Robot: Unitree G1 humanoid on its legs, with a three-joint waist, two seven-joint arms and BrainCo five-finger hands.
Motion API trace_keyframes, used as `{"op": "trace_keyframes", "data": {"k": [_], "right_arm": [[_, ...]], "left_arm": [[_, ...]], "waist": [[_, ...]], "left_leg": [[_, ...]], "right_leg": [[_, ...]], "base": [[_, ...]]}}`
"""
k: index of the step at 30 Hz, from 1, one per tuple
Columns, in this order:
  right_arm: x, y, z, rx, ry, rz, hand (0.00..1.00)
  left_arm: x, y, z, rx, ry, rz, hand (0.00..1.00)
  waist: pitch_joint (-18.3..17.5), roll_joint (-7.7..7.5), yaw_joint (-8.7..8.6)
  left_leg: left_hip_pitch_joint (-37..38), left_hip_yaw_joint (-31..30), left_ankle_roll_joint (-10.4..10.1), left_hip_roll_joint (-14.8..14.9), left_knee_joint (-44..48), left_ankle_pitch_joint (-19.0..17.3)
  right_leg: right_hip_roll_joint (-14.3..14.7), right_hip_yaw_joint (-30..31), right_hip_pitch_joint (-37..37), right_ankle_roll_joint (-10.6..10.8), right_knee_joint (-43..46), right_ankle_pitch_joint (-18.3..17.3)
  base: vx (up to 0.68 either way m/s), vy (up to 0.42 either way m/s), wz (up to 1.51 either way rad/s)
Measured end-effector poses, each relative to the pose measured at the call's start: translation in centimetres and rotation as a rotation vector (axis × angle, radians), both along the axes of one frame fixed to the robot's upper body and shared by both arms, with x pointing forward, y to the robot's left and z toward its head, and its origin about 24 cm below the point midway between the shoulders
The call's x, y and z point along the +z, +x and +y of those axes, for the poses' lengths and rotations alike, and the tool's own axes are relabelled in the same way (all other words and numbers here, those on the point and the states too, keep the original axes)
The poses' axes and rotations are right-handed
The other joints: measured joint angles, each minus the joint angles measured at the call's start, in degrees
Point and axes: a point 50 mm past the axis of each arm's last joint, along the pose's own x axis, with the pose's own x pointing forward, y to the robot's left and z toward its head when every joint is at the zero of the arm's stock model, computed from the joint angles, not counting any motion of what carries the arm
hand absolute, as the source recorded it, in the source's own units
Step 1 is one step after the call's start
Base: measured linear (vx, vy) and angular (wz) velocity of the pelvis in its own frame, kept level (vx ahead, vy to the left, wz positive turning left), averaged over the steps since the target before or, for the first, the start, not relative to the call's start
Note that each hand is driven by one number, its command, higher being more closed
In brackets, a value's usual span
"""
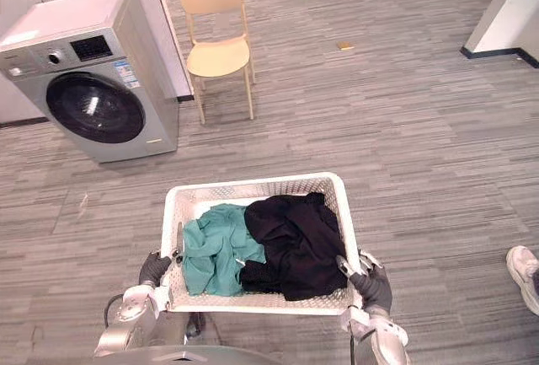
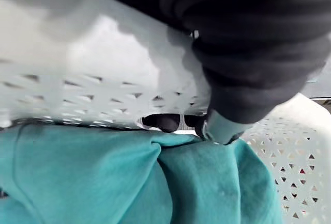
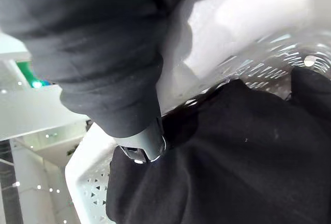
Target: Pick up the laundry basket with both hands and put the clothes into the washing machine.
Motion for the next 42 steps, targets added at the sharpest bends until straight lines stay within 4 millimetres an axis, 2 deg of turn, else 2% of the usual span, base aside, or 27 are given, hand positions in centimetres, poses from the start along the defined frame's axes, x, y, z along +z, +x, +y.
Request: {"op": "trace_keyframes", "data": {"k": [1, 2, 3, 4, 5, 6, 7, 10, 13, 15, 16, 17, 20, 22, 23, 24, 26, 28, 30, 31, 34, 36, 37, 38, 39, 40, 42], "right_arm": [[-0.7, 0.0, 0.0, 0.009, 0.008, 0.025, 1.00], [-1.4, 0.2, 0.5, 0.004, 0.041, 0.038, 1.00], [-2.5, 0.0, 0.8, -0.011, 0.076, 0.068, 1.00], [-3.3, -0.1, 1.1, -0.015, 0.106, 0.093, 1.00], [-3.6, -0.2, 1.4, -0.011, 0.123, 0.103, 1.00], [-3.7, -0.1, 2.0, 0.002, 0.141, 0.099, 1.00], [-3.7, 0.0, 2.3, 0.017, 0.142, 0.097, 1.00], [-3.7, 0.0, 2.3, 0.021, 0.139, 0.095, 1.00], [-2.6, 0.0, 2.1, 0.010, 0.124, 0.050, 1.00], [-2.6, -0.4, 2.0, -0.017, 0.133, 0.043, 1.00], [-2.8, -0.9, 1.7, -0.028, 0.130, 0.065, 1.00], [-2.8, -0.9, 1.4, -0.033, 0.122, 0.069, 1.00], [-2.9, -1.7, 0.8, -0.052, 0.125, 0.085, 1.00], [-2.9, -2.1, 0.8, -0.062, 0.133, 0.088, 1.00], [-2.9, -2.1, 0.8, -0.061, 0.139, 0.082, 1.00], [-2.8, -2.0, 0.7, -0.057, 0.141, 0.075, 1.00], [-2.7, -1.9, 0.4, -0.046, 0.131, 0.079, 1.00], [-2.4, -1.8, 0.1, -0.027, 0.110, 0.082, 1.00], [-2.2, -1.5, -0.1, -0.022, 0.096, 0.078, 1.00], [-1.9, -1.3, -0.4, -0.015, 0.075, 0.076, 1.00], [-1.3, -0.7, -1.2, -0.013, 0.031, 0.064, 1.00], [-0.9, 0.1, -1.9, -0.003, -0.019, 0.062, 1.00], [-1.2, 0.1, -2.5, -0.006, -0.030, 0.084, 1.00], [-1.2, 0.0, -2.6, -0.009, -0.031, 0.087, 1.00], [-2.5, 0.0, -2.0, -0.032, 0.013, 0.116, 1.00], [-2.9, 0.1, -1.9, -0.038, 0.021, 0.131, 1.00], [-4.0, 0.8, -0.8, -0.031, 0.077, 0.158, 1.00]], "left_arm": [[-0.1, -0.5, 0.2, 0.009, 0.000, 0.005, 1.00], [-0.3, -0.8, 0.7, 0.012, 0.017, 0.016, 1.00], [-0.3, -0.8, 1.1, 0.013, 0.028, 0.018, 1.00], [-0.2, -0.5, 1.5, 0.002, 0.050, 0.015, 1.00], [-0.3, -0.6, 1.8, -0.004, 0.061, 0.024, 1.00], [-0.3, -0.7, 2.4, -0.001, 0.082, 0.032, 1.00], [-0.3, -0.6, 2.6, 0.011, 0.090, 0.031, 1.00], [-0.1, -0.3, 2.7, 0.012, 0.094, 0.023, 1.00], [0.6, 1.0, 2.1, -0.016, 0.090, -0.018, 1.00], [0.9, 1.6, 1.9, -0.033, 0.093, -0.036, 1.00], [0.4, 1.5, 1.5, -0.037, 0.083, -0.013, 1.00], [0.1, 1.4, 1.0, -0.039, 0.071, 0.001, 1.00], [0.2, 1.6, 0.4, -0.060, 0.062, -0.004, 1.00], [0.2, 1.5, 0.5, -0.054, 0.064, -0.002, 1.00], [0.2, 1.5, 0.5, -0.052, 0.062, -0.001, 1.00], [0.2, 1.5, 0.2, -0.049, 0.049, -0.001, 1.00], [-0.1, 1.0, 0.0, -0.041, 0.035, 0.014, 1.00], [-0.4, 0.4, 0.1, -0.037, 0.035, 0.033, 1.00], [-0.5, 0.2, 0.0, -0.034, 0.029, 0.037, 1.00], [-0.5, 0.2, -0.3, -0.032, 0.019, 0.038, 1.00], [-0.6, 0.0, -0.9, -0.031, 0.001, 0.042, 1.00], [-0.8, -0.1, -1.3, -0.051, -0.002, 0.053, 1.00], [-1.2, -0.5, -1.8, -0.063, -0.016, 0.076, 1.00], [-1.3, -0.6, -1.9, -0.067, -0.016, 0.081, 1.00], [-1.7, -0.4, -1.2, -0.082, 0.017, 0.097, 1.00], [-1.7, 0.0, -1.0, -0.088, 0.027, 0.095, 1.00], [-1.6, 0.2, 0.4, -0.103, 0.080, 0.089, 1.00]], "waist": [[-2.2, -1.22, 0.24], [-3.9, -3.39, -0.45], [-4.5, -5.60, -1.86], [-4.1, -6.23, -2.15], [-3.8, -6.37, -2.39], [-3.2, -6.46, -2.62], [-2.3, -5.22, -2.94], [-1.8, -3.17, -3.84], [-0.2, -1.61, -5.87], [0.1, -2.30, -5.95], [0.0, -1.57, -6.23], [-0.3, 0.10, -6.19], [-0.1, 2.89, -6.85], [0.2, 2.78, -6.87], [0.5, 2.39, -6.27], [0.7, 3.07, -4.94], [1.0, 3.36, -3.47], [1.0, 2.90, -1.59], [1.0, 2.12, -0.54], [1.0, 1.97, -0.34], [0.9, 1.90, -0.56], [0.7, 2.00, -1.67], [-1.2, 2.98, -1.58], [-1.6, 3.31, -1.57], [-3.6, 0.44, -2.32], [-3.7, -0.09, -2.47], [-3.7, -0.26, -2.84]], "left_leg": [[0.4, -0.8, 2.1, -3.1, 0.4, 5.9], [1.0, 0.3, 2.8, -5.4, 1.4, 4.8], [1.9, 0.9, 4.9, -8.4, 3.8, 3.3], [5.0, 0.7, 6.5, -9.9, 3.6, 1.6], [7.4, 0.3, 6.7, -10.5, 2.2, 1.0], [12.2, -0.2, 7.2, -11.6, -0.7, 0.6], [17.9, -0.5, 7.7, -11.7, -3.0, 0.3], [24.1, -0.6, 8.8, -10.6, -6.5, -0.5], [29.3, -3.1, 7.1, -8.2, -8.0, -5.1], [31.8, -4.9, 3.3, -7.6, -8.5, -9.7], [34.0, -6.9, 2.2, -6.3, -8.4, -12.7], [34.4, -7.2, 2.6, -5.1, -7.9, -13.1], [30.3, -9.5, 2.6, -1.2, 7.3, -11.5], [24.0, -11.2, 1.2, 1.1, 23.9, -4.1], [19.6, -11.4, 0.5, 2.3, 33.0, 3.6], [13.9, -11.0, 0.5, 4.0, 44.9, 5.4], [7.2, -8.9, 1.3, 6.1, 56.1, 3.2], [1.9, -1.1, 1.5, 10.0, 49.1, -0.6], [1.3, 3.4, 1.3, 9.7, 31.9, -2.1], [1.8, 4.5, 0.8, 8.1, 17.8, -1.9], [3.0, 4.3, -1.4, 4.6, -0.3, -0.3], [2.7, 4.1, -0.7, 1.5, -2.5, 1.9], [2.7, 1.5, 3.1, -2.5, -5.0, 6.9], [2.6, 0.5, 3.7, -3.0, -5.6, 8.5], [2.7, -0.3, 4.2, -7.1, -5.0, 8.5], [2.8, -0.5, 5.4, -8.2, -5.0, 7.4], [6.7, -1.2, 7.2, -10.1, -7.6, 6.1]], "right_leg": [[-1.9, 3.4, 0.0, 2.0, 2.7, -1.1], [-4.1, 4.9, -0.7, 2.6, 5.5, -1.4], [-5.6, 6.3, -3.5, 7.6, 14.5, 2.4], [-4.4, 7.2, -7.3, 11.4, 26.3, 11.9], [-3.7, 7.3, -9.9, 12.0, 32.6, 18.5], [-2.3, 6.6, -15.3, 10.3, 43.9, 22.5], [-0.6, 4.8, -21.8, 6.5, 52.6, 19.4], [1.6, 1.4, -31.0, 3.8, 52.9, 14.7], [2.5, -3.1, -38.3, 4.6, 32.7, 12.4], [2.0, -2.0, -37.6, 4.1, 9.1, 17.7], [3.4, -2.2, -36.3, 2.9, 9.3, 24.8], [4.2, -3.2, -36.2, 2.5, 10.7, 22.7], [3.9, -8.7, -32.8, -1.0, 14.8, 15.9], [3.1, -11.0, -28.7, -2.8, 15.3, 13.1], [3.2, -11.2, -26.6, -3.5, 14.9, 11.9], [3.4, -12.0, -23.8, -5.2, 13.9, 10.2], [3.4, -11.9, -18.5, -4.8, 10.9, 8.8], [2.3, -12.3, -13.3, -3.7, 5.8, 8.8], [0.7, -12.4, -11.8, -2.6, 4.5, 8.1], [-0.5, -12.6, -11.0, -2.1, 4.7, 7.3], [-2.6, -12.8, -9.5, 0.8, 5.1, 4.2], [-4.4, -12.4, -6.4, 4.1, 4.0, 2.1], [-5.2, -10.3, -4.4, 5.5, 3.3, 1.4], [-5.2, -10.0, -4.2, 5.7, 3.3, 1.3], [-8.7, -8.0, -4.4, 7.6, 4.1, 1.7], [-9.0, -6.7, -4.7, 8.5, 5.2, 3.3], [-7.6, -2.2, -9.0, 8.4, 17.0, 14.3]], "base": [[0.77, 0.284, -0.72], [0.82, 0.251, -0.15], [0.80, 0.220, 0.28], [0.78, 0.205, 0.29], [0.81, 0.198, 0.06], [0.72, 0.120, -0.10], [0.68, 0.091, -0.13], [0.44, 0.004, -0.05], [0.43, -0.128, 0.44], [0.41, -0.239, 0.44], [0.47, -0.306, 0.34], [0.55, -0.335, 0.44], [0.47, -0.294, 0.64], [0.38, -0.266, 0.40], [0.32, -0.191, 0.12], [0.30, -0.140, 0.01], [0.35, -0.111, -0.06], [0.38, -0.060, -0.03], [0.38, 0.007, 0.05], [0.44, 0.040, 0.10], [0.49, 0.106, 0.14], [0.66, 0.284, 0.10], [0.62, 0.328, -0.03], [0.78, 0.408, 0.23], [0.41, 0.166, 0.35], [0.65, 0.259, 0.58], [0.57, 0.213, 0.28]]}}
